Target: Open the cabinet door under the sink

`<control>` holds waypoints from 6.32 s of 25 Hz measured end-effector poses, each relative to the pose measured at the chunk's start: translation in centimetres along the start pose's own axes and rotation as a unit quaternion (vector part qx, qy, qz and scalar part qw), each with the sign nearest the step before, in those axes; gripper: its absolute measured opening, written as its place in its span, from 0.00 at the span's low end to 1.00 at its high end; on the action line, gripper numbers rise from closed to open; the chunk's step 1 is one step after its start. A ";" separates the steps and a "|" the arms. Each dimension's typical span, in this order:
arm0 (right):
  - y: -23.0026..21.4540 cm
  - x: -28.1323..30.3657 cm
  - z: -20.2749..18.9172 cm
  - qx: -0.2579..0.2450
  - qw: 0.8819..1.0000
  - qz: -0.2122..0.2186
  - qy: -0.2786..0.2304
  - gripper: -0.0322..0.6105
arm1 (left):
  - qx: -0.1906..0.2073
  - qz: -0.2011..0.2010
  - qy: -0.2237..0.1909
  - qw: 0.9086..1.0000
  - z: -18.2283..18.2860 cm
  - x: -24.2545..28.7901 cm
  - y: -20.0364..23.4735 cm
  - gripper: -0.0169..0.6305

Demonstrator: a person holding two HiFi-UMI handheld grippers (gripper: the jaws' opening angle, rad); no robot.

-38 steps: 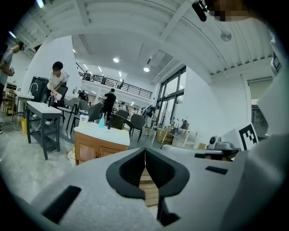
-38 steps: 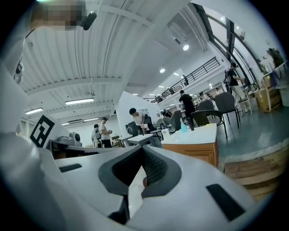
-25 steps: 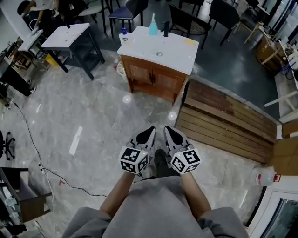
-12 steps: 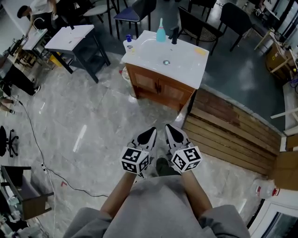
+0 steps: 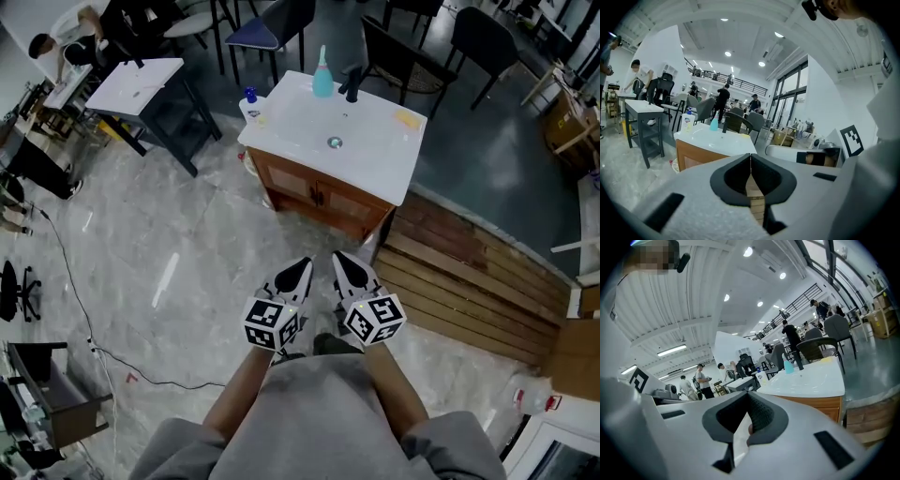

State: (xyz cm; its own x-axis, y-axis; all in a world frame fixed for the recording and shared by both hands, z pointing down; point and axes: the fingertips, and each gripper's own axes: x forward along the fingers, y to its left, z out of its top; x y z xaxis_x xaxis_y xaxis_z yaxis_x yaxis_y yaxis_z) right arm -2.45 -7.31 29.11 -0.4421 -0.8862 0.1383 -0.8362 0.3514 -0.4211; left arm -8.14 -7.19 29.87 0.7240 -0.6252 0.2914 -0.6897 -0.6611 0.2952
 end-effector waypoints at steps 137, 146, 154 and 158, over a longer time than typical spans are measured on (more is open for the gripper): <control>-29.7 26.2 -35.1 0.309 0.925 -0.202 -0.094 0.18 | 0.074 -0.094 0.231 0.966 -31.0 27.5 26.5 0.04; -28.0 23.1 -36.3 0.302 0.934 -0.173 -0.075 0.18 | 0.059 -0.060 0.231 0.969 -33.2 24.3 24.5 0.04; -26.7 20.2 -37.4 0.293 0.945 -0.137 -0.052 0.18 | 0.046 -0.048 0.232 0.970 -35.4 22.5 21.7 0.04; -26.1 18.6 -37.7 0.278 0.954 -0.110 -0.030 0.18 | 0.042 -0.044 0.234 0.970 -36.4 21.5 20.2 0.04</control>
State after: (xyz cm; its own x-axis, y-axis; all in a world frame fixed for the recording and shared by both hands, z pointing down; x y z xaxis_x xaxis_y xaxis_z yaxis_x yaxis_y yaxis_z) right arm -1.13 -21.62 76.48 -0.2427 -0.9414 0.2344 -0.5985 -0.0449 -0.7999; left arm -6.79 -18.85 75.24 0.6841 -0.3213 0.6548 -0.6080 -0.7471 0.2687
